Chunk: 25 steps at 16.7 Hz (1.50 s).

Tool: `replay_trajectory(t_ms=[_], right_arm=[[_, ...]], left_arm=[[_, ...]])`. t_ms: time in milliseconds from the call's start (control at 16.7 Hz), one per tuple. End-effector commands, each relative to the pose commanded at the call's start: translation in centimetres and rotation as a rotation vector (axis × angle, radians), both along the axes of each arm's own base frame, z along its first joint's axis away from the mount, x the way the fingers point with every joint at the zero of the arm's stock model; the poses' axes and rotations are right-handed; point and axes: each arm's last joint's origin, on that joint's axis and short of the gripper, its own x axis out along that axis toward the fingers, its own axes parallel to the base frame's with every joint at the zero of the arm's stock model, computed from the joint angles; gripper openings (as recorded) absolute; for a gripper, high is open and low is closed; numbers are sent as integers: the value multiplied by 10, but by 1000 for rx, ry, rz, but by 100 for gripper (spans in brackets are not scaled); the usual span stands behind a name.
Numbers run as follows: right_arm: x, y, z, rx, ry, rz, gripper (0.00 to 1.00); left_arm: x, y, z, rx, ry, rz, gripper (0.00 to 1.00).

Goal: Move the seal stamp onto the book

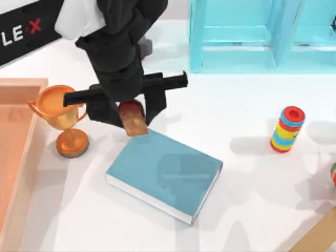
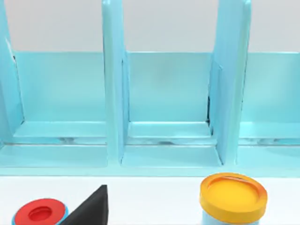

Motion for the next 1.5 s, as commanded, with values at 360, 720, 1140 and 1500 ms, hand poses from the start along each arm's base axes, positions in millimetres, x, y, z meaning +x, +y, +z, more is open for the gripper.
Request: replay_trajectory(t_ms=[360, 720, 1140, 1500], right_arm=[[0, 0, 0, 0, 0, 0, 100], [0, 0, 0, 0, 0, 0, 100], [0, 0, 0, 0, 0, 0, 100], [0, 0, 0, 0, 0, 0, 100]], left_arm=[[-8, -58, -49, 106, 43, -76, 0], [-8, -59, -56, 126, 57, -87, 0], [-8, -61, -51, 126, 55, -90, 0], [-8, -61, -51, 126, 55, -90, 45]])
